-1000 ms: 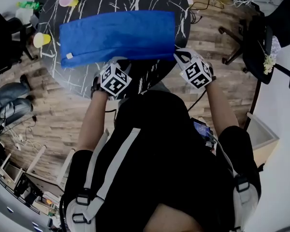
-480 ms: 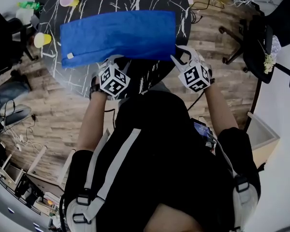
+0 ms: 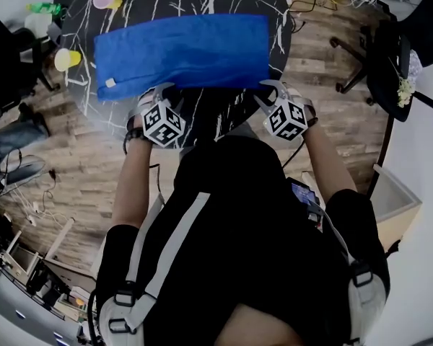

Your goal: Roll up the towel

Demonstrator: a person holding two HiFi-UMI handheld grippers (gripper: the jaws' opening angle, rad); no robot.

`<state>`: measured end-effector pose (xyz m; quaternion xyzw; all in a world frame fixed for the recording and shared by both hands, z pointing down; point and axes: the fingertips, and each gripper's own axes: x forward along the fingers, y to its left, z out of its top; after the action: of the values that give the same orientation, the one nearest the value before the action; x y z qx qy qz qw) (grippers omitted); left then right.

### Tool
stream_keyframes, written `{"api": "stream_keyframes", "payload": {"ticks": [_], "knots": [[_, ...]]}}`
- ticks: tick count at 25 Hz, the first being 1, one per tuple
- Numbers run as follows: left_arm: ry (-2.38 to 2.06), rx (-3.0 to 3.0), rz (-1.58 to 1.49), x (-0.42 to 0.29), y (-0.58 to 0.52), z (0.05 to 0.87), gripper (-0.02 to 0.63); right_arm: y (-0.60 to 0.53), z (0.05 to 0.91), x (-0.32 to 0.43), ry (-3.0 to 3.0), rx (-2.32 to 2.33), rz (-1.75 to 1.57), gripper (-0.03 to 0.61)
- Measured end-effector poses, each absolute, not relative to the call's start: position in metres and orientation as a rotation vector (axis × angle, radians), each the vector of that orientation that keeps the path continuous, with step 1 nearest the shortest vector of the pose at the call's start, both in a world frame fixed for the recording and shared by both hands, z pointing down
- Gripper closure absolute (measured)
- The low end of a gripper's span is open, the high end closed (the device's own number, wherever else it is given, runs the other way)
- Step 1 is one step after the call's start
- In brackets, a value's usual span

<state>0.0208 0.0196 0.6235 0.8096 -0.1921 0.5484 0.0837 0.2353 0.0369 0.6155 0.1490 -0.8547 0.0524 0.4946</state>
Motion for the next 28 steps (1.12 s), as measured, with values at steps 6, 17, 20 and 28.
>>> {"api": "stream_keyframes", "payload": {"ticks": [6, 17, 20, 28], "knots": [[-0.455, 2.384, 1.587, 0.019, 0.021, 0.629, 0.44, 0.031, 0.624, 0.239, -2.037, 0.311, 0.209, 0.459], [-0.388, 2.374, 1.594, 0.012, 0.012, 0.629, 0.589, 0.033, 0.624, 0.244, -1.971, 0.389, 0.177, 0.548], [-0.348, 2.375, 1.591, 0.012, 0.025, 0.629, 0.591, 0.045, 0.623, 0.245, -1.965, 0.406, 0.207, 0.549], [-0.311, 2.333, 1.519, 0.013, 0.043, 0.621, 0.589, 0.067, 0.616, 0.248, -1.989, 0.404, 0.322, 0.549]]}}
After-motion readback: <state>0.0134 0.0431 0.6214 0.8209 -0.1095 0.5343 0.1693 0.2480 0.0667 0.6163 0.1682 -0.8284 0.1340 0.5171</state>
